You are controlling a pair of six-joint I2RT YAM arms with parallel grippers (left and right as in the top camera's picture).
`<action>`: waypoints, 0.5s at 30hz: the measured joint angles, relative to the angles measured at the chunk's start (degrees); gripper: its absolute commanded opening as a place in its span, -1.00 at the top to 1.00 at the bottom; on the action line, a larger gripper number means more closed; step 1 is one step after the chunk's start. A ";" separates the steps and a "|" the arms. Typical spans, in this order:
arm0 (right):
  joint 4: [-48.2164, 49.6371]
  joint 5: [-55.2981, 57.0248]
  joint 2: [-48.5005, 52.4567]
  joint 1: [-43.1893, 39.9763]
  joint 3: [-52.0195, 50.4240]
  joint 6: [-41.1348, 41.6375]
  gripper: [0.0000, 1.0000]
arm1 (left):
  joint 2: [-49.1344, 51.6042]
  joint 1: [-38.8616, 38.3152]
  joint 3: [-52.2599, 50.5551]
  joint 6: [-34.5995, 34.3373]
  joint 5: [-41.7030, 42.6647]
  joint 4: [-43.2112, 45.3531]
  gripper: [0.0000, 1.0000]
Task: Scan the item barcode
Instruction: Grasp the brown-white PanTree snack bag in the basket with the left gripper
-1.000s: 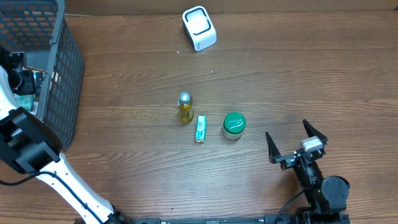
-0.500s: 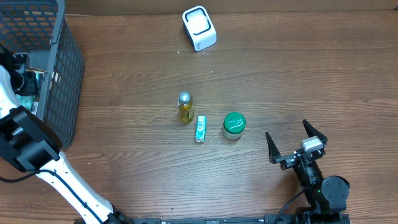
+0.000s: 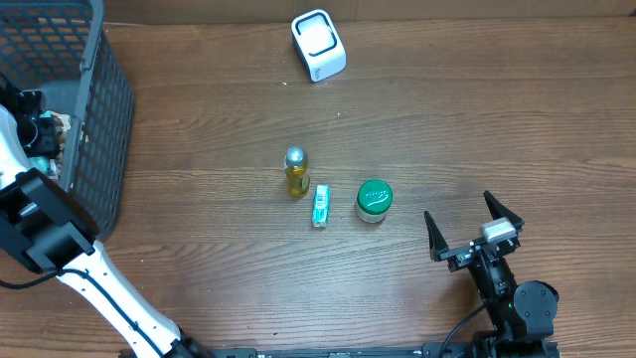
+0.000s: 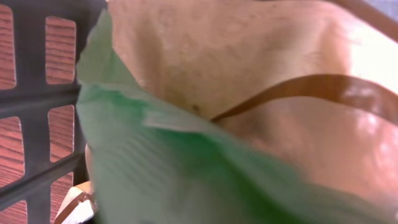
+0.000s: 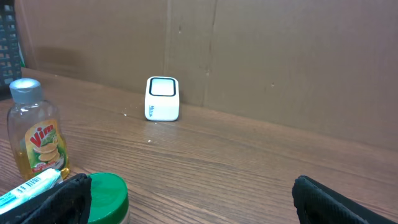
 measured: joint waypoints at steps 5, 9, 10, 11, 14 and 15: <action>0.04 -0.02 0.00 0.00 0.00 0.02 -1.00 | 0.00 0.00 0.13 -2.71 -0.02 -0.26 0.44; 0.04 -0.02 0.00 0.00 0.00 0.00 -1.00 | -0.26 -0.02 0.33 -4.87 0.02 -0.61 0.51; 0.02 -0.02 0.00 0.00 0.00 0.04 -1.00 | -0.42 -0.02 0.33 -5.66 0.04 -0.76 0.51; 0.04 -0.02 0.00 0.00 0.00 0.00 -1.00 | -0.57 -0.02 0.33 -6.43 0.07 -0.90 0.51; 0.04 -0.02 0.00 0.00 0.00 0.00 -1.00 | -1.62 -0.02 0.09 -8.79 0.46 -0.90 0.44; 0.02 0.00 0.00 0.00 0.00 0.00 -1.00 | -2.32 -0.02 -0.09 -9.57 0.55 -0.85 0.44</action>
